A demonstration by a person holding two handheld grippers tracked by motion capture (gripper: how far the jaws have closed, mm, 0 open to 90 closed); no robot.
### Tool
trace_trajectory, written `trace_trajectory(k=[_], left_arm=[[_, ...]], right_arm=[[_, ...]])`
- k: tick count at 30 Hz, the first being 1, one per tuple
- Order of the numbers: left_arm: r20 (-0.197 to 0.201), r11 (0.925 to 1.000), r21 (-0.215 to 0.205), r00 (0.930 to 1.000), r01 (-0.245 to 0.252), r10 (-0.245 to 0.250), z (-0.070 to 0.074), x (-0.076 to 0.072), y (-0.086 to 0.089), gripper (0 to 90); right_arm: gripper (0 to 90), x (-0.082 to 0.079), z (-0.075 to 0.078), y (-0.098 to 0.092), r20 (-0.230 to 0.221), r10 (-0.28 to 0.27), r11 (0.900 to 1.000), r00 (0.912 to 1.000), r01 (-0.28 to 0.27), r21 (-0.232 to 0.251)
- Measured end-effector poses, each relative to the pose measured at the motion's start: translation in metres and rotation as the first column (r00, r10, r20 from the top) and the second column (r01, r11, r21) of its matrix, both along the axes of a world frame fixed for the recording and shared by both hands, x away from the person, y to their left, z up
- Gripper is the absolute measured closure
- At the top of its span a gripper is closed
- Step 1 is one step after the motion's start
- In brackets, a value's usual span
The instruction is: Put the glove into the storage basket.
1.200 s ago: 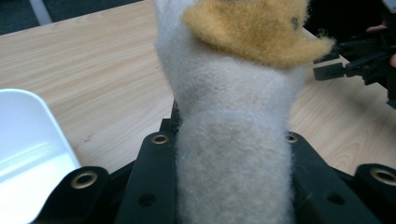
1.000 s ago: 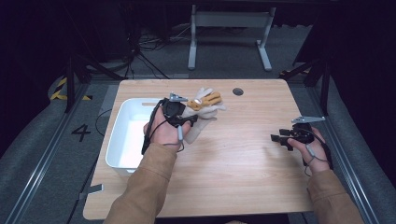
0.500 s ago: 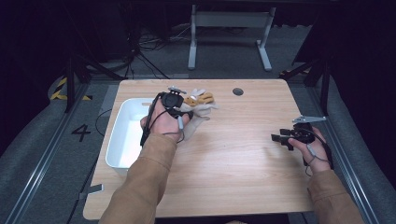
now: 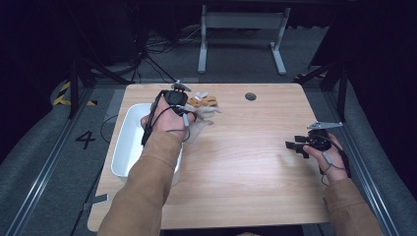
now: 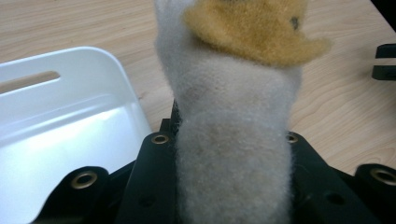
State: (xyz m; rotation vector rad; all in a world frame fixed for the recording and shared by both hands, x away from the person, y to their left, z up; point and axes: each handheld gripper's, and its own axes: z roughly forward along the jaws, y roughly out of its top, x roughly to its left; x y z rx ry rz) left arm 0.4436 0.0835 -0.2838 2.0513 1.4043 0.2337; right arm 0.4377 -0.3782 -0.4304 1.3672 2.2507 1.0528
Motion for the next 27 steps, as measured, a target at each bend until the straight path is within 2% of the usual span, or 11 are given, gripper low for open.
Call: trace_trajectory(k=[2,5,9,12,15,21,27], left_arm=[[-0.004,0.9999,-0.002,0.9999,-0.014,0.014,0.002,0.001,0.002,72.6],[-0.034,0.9992,-0.003,0.9986,-0.041,0.041,0.004,0.003,0.006,72.7],[-0.049,0.9972,0.015,0.9961,-0.073,0.073,0.005,0.006,0.012,72.7],[-0.077,0.9923,-0.003,0.9894,-0.124,0.123,0.005,0.009,0.016,72.7],[-0.096,0.9882,-0.011,0.9839,-0.153,0.151,0.005,0.011,0.021,72.7],[-0.102,0.9830,-0.010,0.9781,-0.183,0.181,0.007,0.013,0.031,72.8],[-0.098,0.9741,-0.017,0.9699,-0.226,0.223,0.010,0.013,0.043,72.7]], right_arm=[[42.0,0.001,-0.001,0.001,0.002,0.001,1.000,1.0000,-0.001,0.004],[42.0,0.002,-0.002,0.003,-0.009,0.005,1.000,0.9999,-0.005,0.000],[42.0,0.001,-0.003,0.004,-0.012,0.009,1.000,0.9999,-0.009,-0.001],[42.0,0.001,-0.003,0.004,-0.009,0.004,1.000,1.0000,-0.004,0.000],[42.0,0.001,-0.003,0.004,-0.013,0.006,1.000,0.9999,-0.006,-0.002],[41.9,0.002,-0.004,0.003,-0.018,0.006,1.000,0.9998,-0.005,0.008],[41.9,0.002,-0.005,0.005,-0.020,0.011,1.000,0.9997,-0.011,0.005]])
